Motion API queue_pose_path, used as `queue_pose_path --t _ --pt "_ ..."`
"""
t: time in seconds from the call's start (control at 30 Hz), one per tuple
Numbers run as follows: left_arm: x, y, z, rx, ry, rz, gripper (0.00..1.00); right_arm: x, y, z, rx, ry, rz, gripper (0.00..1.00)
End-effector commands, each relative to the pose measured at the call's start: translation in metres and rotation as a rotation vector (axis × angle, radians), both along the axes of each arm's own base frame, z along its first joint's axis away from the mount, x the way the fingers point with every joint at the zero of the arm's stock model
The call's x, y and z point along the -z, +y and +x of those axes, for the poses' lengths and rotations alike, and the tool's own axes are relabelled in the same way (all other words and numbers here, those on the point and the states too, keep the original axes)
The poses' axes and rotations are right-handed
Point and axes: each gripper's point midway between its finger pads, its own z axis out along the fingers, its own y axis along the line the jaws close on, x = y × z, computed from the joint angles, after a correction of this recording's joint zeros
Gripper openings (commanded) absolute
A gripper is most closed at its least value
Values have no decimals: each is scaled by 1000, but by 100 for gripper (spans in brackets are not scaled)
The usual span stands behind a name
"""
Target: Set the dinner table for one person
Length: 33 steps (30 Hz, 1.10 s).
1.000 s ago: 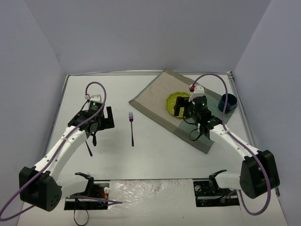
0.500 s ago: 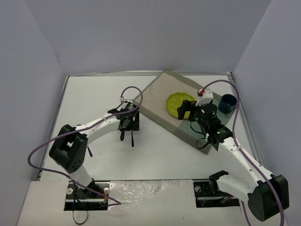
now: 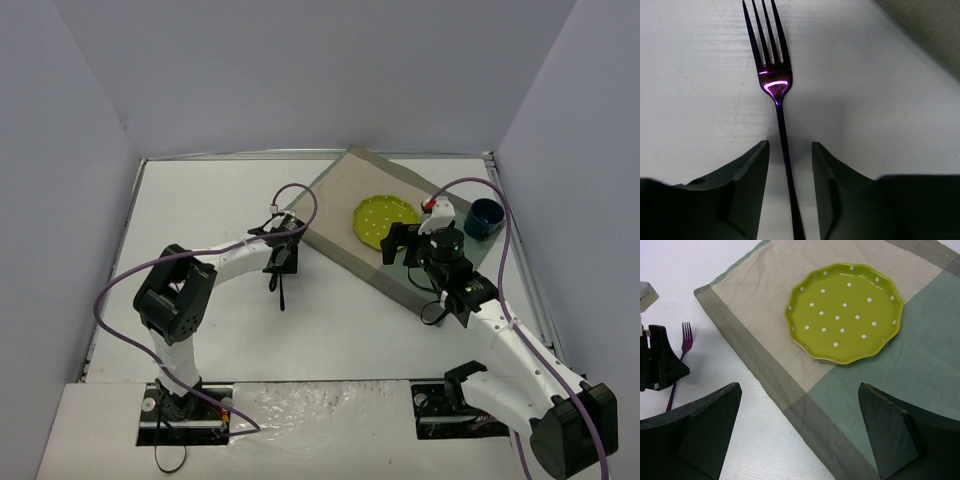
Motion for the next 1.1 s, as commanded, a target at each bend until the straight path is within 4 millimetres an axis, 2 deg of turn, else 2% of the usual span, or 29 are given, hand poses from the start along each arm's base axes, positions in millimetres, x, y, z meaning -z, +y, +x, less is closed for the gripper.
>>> queue_pose_path --t 0.0,0.17,0.3,0.37,0.43,0.53,0.67,0.77,0.87,1.07 --pt "-14 -8 8 -3 -48 -49 31 -21 -2 5 8 -76 15 100" --pt "-3 -2 2 -10 -23 -52 16 -18 -2 6 8 -66 11 100" --pt "9 4 -4 -19 1 -55 10 -17 -4 5 20 -68 8 100" --pt "14 7 -6 -22 12 -62 4 -17 -8 5 38 -72 3 100" --pt "15 9 -7 -16 13 -62 0 -17 -8 4 38 -74 1 100" --pt "6 8 -6 7 -4 -70 0 -16 -8 4 36 -72 1 100" --pt "-29 4 6 99 -77 -62 0 -21 -9 1 35 -82 7 100" --pt "-76 -7 29 191 -190 -59 0 -29 -10 -2 36 -97 18 100" --pt "-103 -14 49 280 -240 -10 0 -34 -9 -5 31 -105 31 100" --pt "-150 -53 99 415 -334 -11 0 -43 -12 -11 33 -121 41 100"
